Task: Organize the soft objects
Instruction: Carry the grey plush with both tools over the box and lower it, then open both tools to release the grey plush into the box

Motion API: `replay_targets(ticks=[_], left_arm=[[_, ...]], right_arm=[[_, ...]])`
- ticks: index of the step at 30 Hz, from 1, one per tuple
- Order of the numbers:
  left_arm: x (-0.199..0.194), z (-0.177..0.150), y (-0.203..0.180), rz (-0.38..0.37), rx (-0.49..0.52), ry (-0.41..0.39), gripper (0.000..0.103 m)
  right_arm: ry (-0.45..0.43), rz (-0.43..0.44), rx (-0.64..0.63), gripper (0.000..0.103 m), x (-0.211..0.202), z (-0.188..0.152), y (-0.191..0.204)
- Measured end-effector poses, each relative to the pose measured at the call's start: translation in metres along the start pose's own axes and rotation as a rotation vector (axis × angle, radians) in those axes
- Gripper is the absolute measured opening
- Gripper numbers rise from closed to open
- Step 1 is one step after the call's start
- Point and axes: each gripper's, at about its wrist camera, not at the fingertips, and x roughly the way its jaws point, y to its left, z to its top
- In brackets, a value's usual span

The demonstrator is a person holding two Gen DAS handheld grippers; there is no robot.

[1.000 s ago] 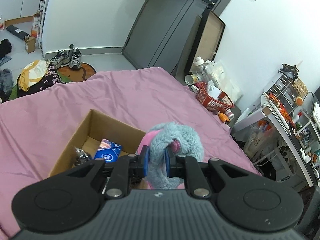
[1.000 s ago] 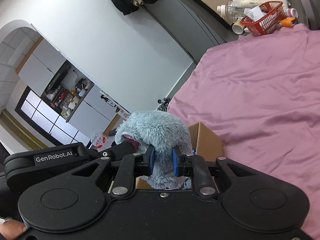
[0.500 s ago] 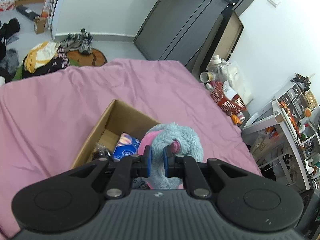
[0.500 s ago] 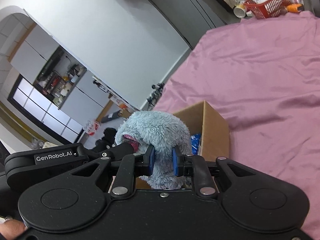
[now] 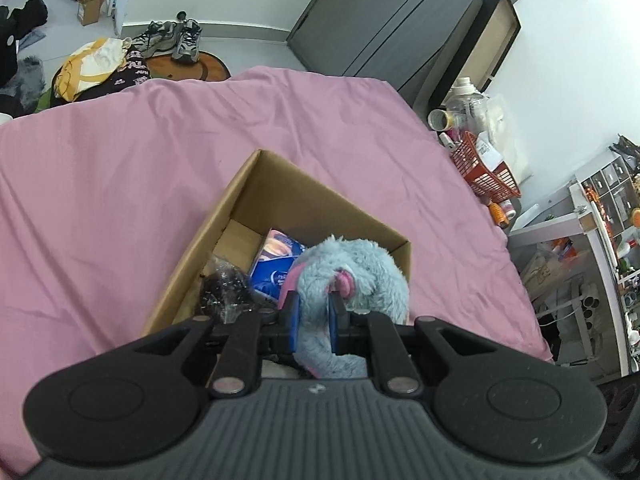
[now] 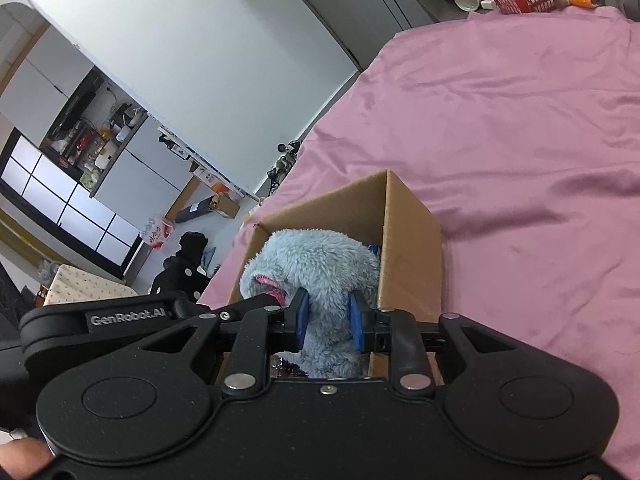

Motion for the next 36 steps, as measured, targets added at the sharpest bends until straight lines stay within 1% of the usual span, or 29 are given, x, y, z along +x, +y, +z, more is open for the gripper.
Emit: replay_targets(ticks=[1,2,3,5,9,11,12,17,22,25,27,29,30,31,32,34,35,36], left_arm=[[0.001,0.0,0.0,0.009,0.004,0.003,0.012],[0.001,0.0,0.0,0.015,0.005,0.006,0.012],[0.0,0.001,0.0,0.018,0.001,0.01,0.012],[-0.001,0.001,-0.001,0.017,0.003,0.008,0.012],[-0.01,0.002,-0.004,0.031,0.011,-0.007,0.014],[-0.017,0.002,-0.006,0.023,0.018,-0.024,0.014],[-0.02,0.002,-0.007,0.021,0.021,-0.029,0.014],[-0.039,-0.001,-0.017,0.02,0.031,-0.063,0.015],[-0.056,-0.008,-0.029,0.016,0.055,-0.097,0.014],[-0.065,-0.013,-0.037,0.005,0.064,-0.099,0.014],[-0.073,-0.016,-0.041,-0.008,0.075,-0.107,0.014],[-0.083,-0.019,-0.047,-0.02,0.089,-0.117,0.015],[-0.087,-0.021,-0.05,-0.026,0.095,-0.118,0.015],[-0.091,-0.022,-0.053,-0.033,0.101,-0.117,0.016],[-0.096,-0.025,-0.055,-0.04,0.108,-0.116,0.018],[-0.103,-0.028,-0.06,-0.039,0.125,-0.116,0.026],[-0.106,-0.03,-0.061,-0.033,0.133,-0.116,0.035],[-0.11,-0.032,-0.063,-0.026,0.139,-0.114,0.046]], right_arm=[[0.002,-0.003,0.001,0.027,0.0,0.0,0.0],[0.002,-0.003,0.003,0.032,-0.002,0.0,0.0],[-0.002,0.0,0.006,0.035,-0.002,0.0,0.0],[-0.007,0.008,0.012,0.039,-0.006,0.001,0.0],[-0.03,0.007,-0.003,0.043,-0.013,0.003,0.002],[-0.044,0.002,-0.011,0.049,-0.021,0.003,0.004],[-0.053,0.001,-0.012,0.05,-0.024,0.004,0.004],[-0.105,0.008,-0.021,0.05,-0.047,0.005,0.006],[-0.159,-0.01,-0.028,0.051,-0.073,0.002,0.002],[-0.185,-0.024,-0.024,0.052,-0.088,0.002,-0.003],[-0.204,-0.035,-0.037,0.056,-0.1,0.003,-0.006],[-0.231,-0.056,-0.056,0.071,-0.115,0.004,-0.006],[-0.242,-0.069,-0.068,0.076,-0.122,0.004,-0.005],[-0.249,-0.079,-0.078,0.084,-0.128,0.004,-0.005],[-0.256,-0.088,-0.085,0.088,-0.134,0.003,-0.004],[-0.272,-0.094,-0.096,0.091,-0.146,0.002,-0.002],[-0.279,-0.096,-0.098,0.094,-0.15,0.001,-0.002],[-0.291,-0.103,-0.098,0.096,-0.156,0.0,-0.001]])
